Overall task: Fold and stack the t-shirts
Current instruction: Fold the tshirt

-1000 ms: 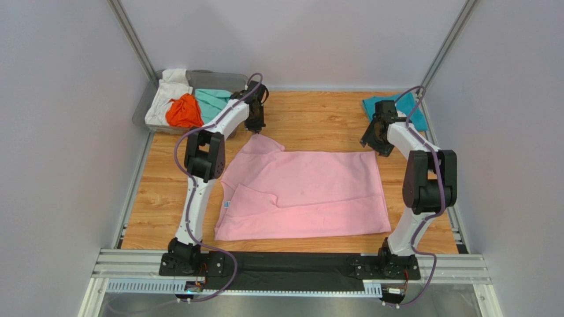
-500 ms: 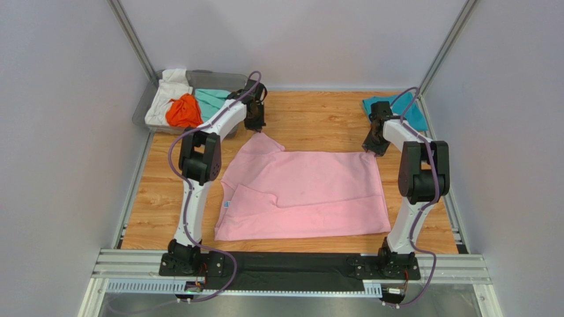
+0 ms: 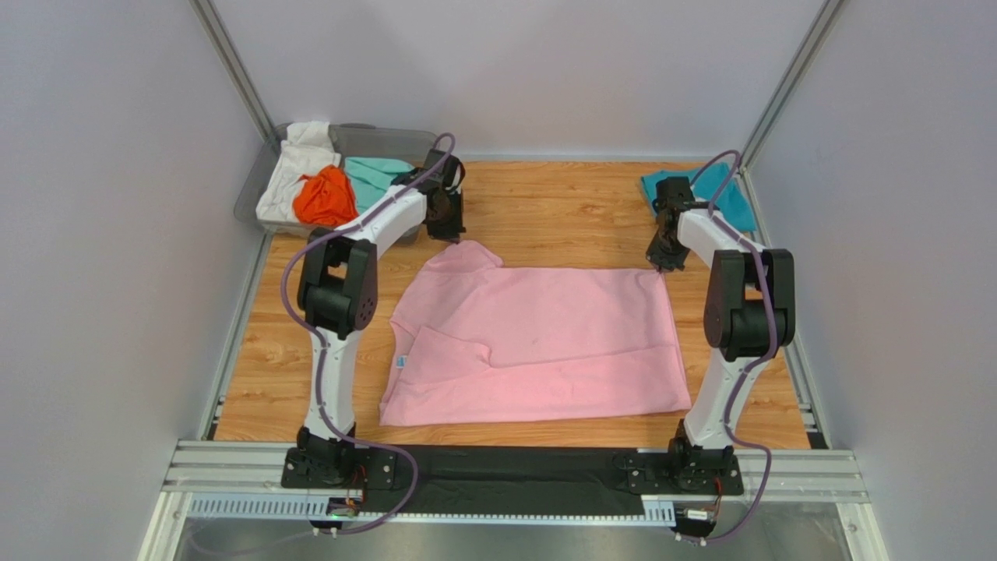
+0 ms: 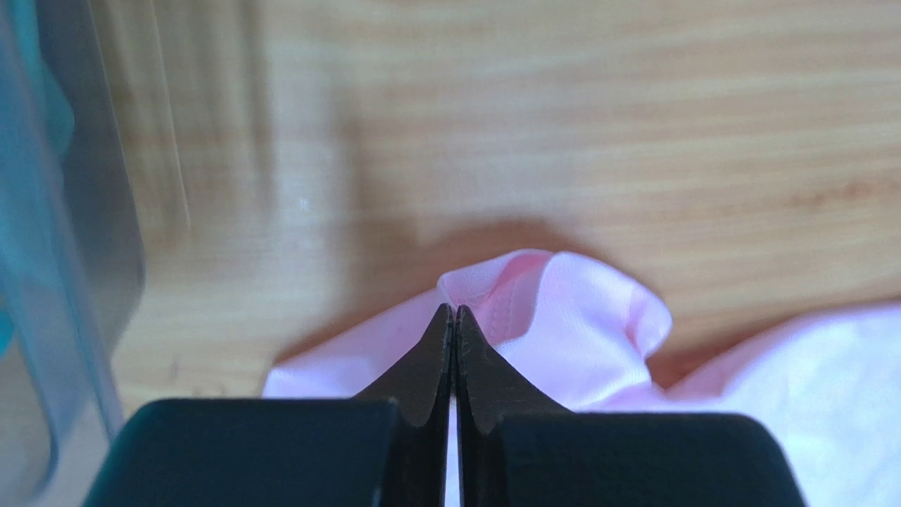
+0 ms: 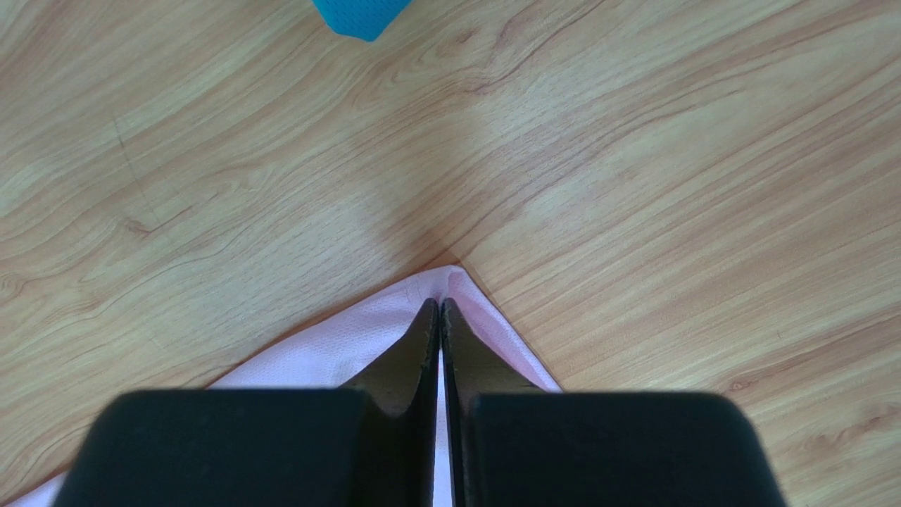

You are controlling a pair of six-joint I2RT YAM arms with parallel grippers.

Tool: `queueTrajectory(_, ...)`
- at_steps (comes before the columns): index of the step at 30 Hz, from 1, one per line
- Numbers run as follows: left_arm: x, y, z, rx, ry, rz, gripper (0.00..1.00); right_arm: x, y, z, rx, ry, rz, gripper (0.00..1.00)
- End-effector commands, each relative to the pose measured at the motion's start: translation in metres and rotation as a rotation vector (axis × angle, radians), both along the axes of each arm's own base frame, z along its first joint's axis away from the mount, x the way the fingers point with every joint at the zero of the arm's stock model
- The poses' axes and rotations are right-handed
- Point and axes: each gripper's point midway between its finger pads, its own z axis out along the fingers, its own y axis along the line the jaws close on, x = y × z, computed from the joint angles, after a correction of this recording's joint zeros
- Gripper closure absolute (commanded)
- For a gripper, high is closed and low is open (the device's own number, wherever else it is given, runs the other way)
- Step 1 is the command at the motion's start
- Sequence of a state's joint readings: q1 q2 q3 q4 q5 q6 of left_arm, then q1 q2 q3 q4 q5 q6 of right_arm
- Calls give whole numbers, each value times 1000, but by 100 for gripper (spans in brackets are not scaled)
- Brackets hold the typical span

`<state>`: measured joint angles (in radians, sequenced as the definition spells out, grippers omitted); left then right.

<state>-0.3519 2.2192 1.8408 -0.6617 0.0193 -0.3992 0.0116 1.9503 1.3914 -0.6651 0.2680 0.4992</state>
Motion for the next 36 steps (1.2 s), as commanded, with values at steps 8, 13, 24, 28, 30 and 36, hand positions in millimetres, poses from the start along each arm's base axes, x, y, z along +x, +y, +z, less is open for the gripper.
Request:
queueTrajectory(8,-59,-14,79,-126,-200,-56,100,-5,1,45,-5,-111,65,100)
queueTrajectory(13,-104,3,85,-114,-220,-22,100,-15,7,57,15,-128,115,100)
queueTrajectory(24,-187,14,95,-152,-254,-22,100,-36,5,66,-1,-114,144,100)
queueTrajectory(28,-216,26,93,-162,-256,3,100,-39,3,70,-11,-112,151,100)
queueTrajectory(30,-227,31,91,-164,-244,14,100,-41,3,70,-13,-107,155,100)
queueTrajectory(36,-258,35,93,-244,-252,18,100,-53,8,69,12,-98,162,100)
